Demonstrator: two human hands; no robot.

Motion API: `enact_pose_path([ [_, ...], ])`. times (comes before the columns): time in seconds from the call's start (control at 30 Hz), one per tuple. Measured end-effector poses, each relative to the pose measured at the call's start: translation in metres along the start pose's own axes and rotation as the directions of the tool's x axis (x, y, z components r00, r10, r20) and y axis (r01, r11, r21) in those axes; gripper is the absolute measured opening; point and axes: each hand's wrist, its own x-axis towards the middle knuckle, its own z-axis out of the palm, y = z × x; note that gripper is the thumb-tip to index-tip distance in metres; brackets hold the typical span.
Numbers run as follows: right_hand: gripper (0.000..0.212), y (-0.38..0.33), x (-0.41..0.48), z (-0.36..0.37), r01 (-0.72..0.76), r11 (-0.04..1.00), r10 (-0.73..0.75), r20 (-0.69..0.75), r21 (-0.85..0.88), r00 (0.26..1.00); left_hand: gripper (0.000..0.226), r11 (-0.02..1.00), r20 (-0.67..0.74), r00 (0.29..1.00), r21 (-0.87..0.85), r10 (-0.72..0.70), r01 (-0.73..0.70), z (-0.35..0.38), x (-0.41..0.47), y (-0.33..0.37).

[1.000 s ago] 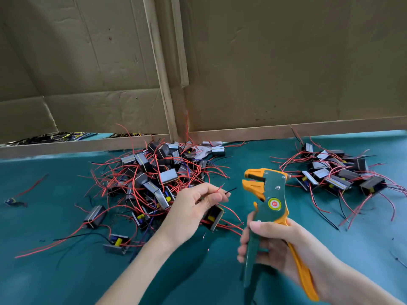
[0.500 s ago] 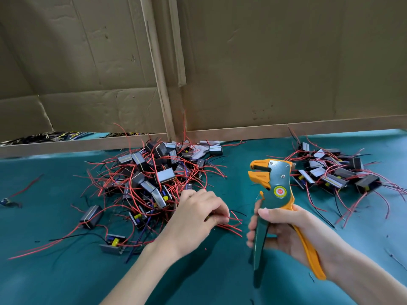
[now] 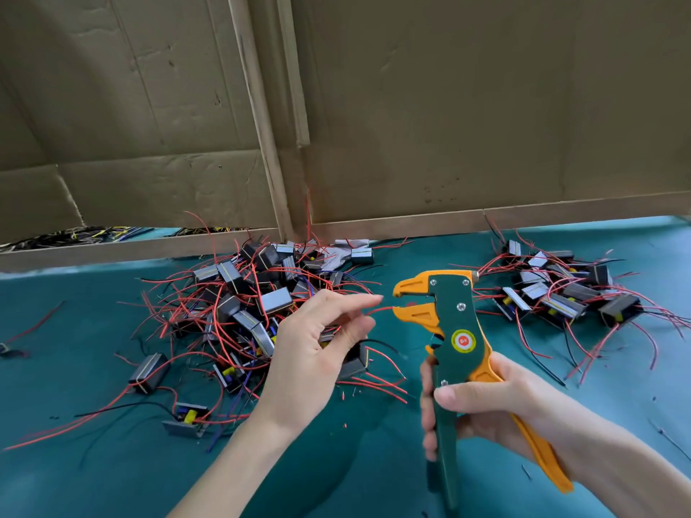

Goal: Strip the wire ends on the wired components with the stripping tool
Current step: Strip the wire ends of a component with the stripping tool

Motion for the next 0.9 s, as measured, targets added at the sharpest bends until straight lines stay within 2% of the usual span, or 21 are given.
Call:
enact_pose_path([
  [0.1, 0.011, 0.0009, -0.0012, 0.0008, -0.013, 1.0, 0.013, 0.018, -0.014, 1.0, 0.015, 0.999, -0.003, 1.0, -0.043, -0.014, 0.014, 0.0009, -0.0013, 0.0041],
  [0.17, 0.018, 0.0013, -0.0017, 0.0007, -0.022, 1.0, 0.022, 0.034, -0.017, 0.999, 0.013, 1.0, -0.001, 1.0, -0.024, -0.009, 0.009, 0.0007, -0.002, 0.006],
  [0.33, 0.02, 0.0012, -0.0022, 0.0013, -0.017, 1.0, 0.019, 0.06, -0.024, 0.998, 0.013, 0.999, -0.013, 0.999, -0.036, -0.03, 0.029, -0.0015, -0.0018, 0.0075],
  [0.5, 0.019, 0.002, -0.0021, -0.0008, -0.011, 0.999, 0.015, 0.074, -0.051, 0.997, 0.011, 0.995, 0.019, 0.998, -0.075, -0.067, 0.068, -0.002, -0.0015, 0.0068],
  [0.6, 0.028, 0.004, -0.0019, -0.0044, -0.013, 0.998, 0.02, 0.095, -0.068, 0.995, 0.008, 0.991, 0.029, 0.995, -0.088, -0.096, 0.098, -0.0014, -0.0015, 0.0058],
  [0.9, 0.031, 0.0069, -0.0015, -0.0068, 0.0, 0.995, 0.011, 0.106, -0.104, 0.994, 0.01, 0.991, 0.093, 0.991, -0.092, -0.092, 0.101, -0.0067, 0.0012, 0.0077],
])
